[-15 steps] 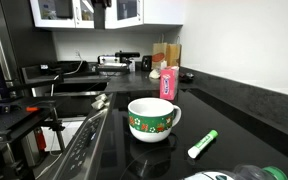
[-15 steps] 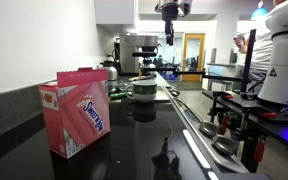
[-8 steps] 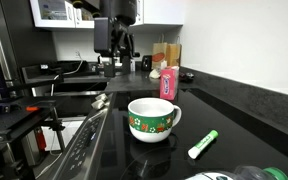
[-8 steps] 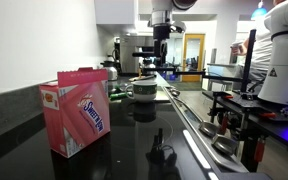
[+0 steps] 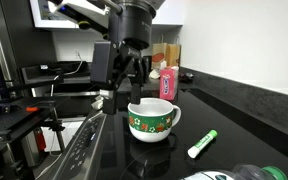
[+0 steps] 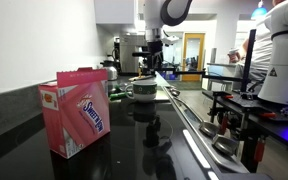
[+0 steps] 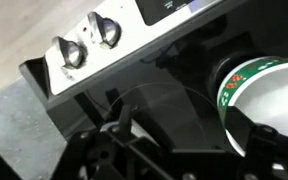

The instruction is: Push the green and white mug to the left side of the countertop

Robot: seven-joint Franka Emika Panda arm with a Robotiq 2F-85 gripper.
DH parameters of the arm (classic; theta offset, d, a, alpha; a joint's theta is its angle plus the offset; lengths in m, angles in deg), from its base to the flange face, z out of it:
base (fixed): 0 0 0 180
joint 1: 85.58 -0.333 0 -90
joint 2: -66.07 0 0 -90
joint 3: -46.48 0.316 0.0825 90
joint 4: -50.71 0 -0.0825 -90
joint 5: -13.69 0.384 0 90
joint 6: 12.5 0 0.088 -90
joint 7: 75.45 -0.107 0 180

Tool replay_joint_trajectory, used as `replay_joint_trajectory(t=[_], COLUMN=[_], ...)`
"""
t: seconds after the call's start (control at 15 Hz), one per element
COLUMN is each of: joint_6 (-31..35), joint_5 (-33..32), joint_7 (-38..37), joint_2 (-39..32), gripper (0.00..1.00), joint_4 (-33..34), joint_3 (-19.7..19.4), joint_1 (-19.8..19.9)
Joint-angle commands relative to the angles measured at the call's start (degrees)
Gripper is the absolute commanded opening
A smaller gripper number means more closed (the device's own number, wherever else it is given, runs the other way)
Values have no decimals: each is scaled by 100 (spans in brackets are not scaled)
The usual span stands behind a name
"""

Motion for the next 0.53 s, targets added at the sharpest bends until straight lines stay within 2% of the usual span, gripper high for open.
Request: replay_joint_trajectory(t=[0.0,0.2,0.4,0.47], joint_6=[-87,-178,-241,-272], joint_5=[362,744,708,690], joint_7=[416,910,929,934], joint_2=[-489,-845,-1219,-1297], gripper=[100,100,100,86], joint_4=[388,662,989,1072], joint_3=[103,278,206,199], joint_1=[-17,38,-73,-93])
